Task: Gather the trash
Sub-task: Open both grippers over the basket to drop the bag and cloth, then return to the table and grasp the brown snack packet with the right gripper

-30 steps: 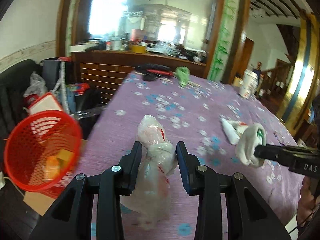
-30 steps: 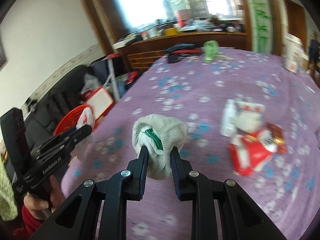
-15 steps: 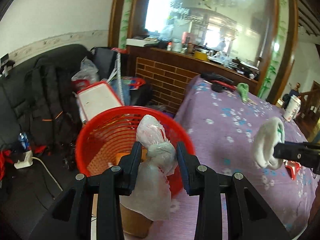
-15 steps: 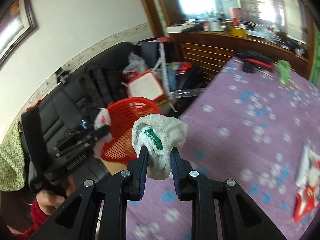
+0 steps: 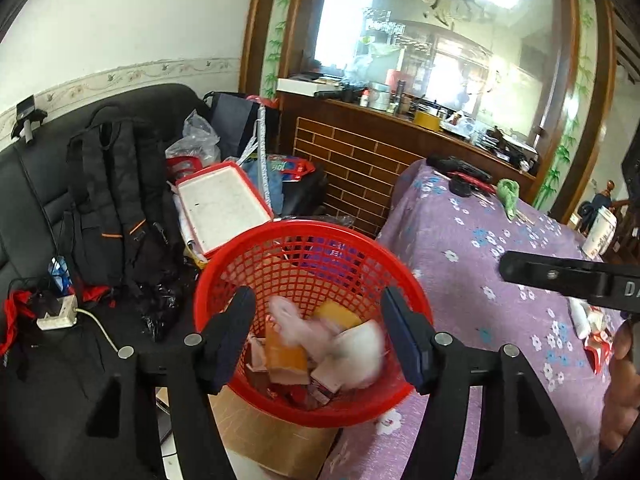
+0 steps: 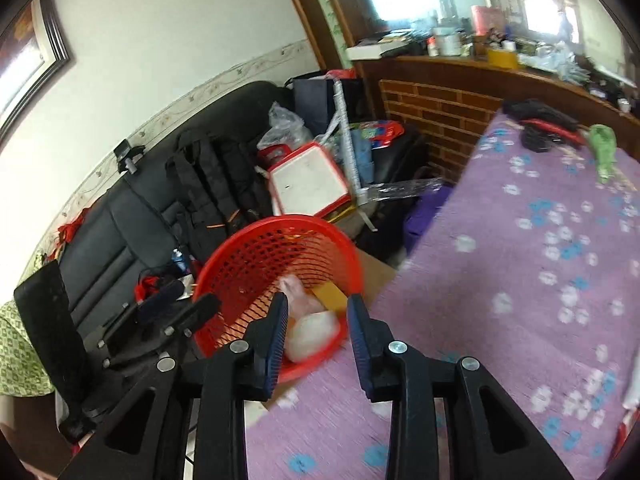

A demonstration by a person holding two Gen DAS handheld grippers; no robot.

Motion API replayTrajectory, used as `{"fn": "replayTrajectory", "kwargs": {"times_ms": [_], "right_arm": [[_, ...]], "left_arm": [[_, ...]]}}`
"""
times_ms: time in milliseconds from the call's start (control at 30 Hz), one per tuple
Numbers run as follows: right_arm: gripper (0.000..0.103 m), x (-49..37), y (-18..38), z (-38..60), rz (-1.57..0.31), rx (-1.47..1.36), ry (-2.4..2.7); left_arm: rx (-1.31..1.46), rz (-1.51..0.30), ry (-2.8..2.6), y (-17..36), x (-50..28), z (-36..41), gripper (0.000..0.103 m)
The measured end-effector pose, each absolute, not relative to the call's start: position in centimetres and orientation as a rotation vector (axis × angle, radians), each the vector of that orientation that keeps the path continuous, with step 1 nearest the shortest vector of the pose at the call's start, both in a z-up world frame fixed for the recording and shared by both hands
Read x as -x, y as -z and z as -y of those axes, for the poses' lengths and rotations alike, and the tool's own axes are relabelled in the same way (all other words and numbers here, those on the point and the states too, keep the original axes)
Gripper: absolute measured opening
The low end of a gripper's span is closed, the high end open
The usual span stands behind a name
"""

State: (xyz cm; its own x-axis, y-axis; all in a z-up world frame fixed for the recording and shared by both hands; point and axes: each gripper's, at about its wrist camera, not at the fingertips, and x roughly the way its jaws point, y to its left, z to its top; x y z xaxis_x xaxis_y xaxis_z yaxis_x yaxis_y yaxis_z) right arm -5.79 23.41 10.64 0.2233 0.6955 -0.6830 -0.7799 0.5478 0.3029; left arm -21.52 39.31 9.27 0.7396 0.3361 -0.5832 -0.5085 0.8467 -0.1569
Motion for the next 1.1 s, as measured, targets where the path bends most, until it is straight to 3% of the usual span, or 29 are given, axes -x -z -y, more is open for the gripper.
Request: {"fn": "replayTrajectory", "kwargs": {"times_ms": [667, 767, 1100], "right_arm": [[0.037, 3.1, -7.6, 7.5, -0.898, -0.178, -0.574], [0.042, 0.4, -7.7, 12.5, -0.906, -0.196, -0.416], [0.045, -7.4, -3.8, 16.7, -1.023, -0.222, -0.277]], "left_arm": [[0.108, -0.694, -0.06, -7.8, 13.3, -17.4, 0.066], [0.066, -0.714, 0.012, -7.7, 12.3, -13.8, 0.071], [-0.07, -0.77, 0.184, -6.2, 10.7, -5.1, 0.075]]}}
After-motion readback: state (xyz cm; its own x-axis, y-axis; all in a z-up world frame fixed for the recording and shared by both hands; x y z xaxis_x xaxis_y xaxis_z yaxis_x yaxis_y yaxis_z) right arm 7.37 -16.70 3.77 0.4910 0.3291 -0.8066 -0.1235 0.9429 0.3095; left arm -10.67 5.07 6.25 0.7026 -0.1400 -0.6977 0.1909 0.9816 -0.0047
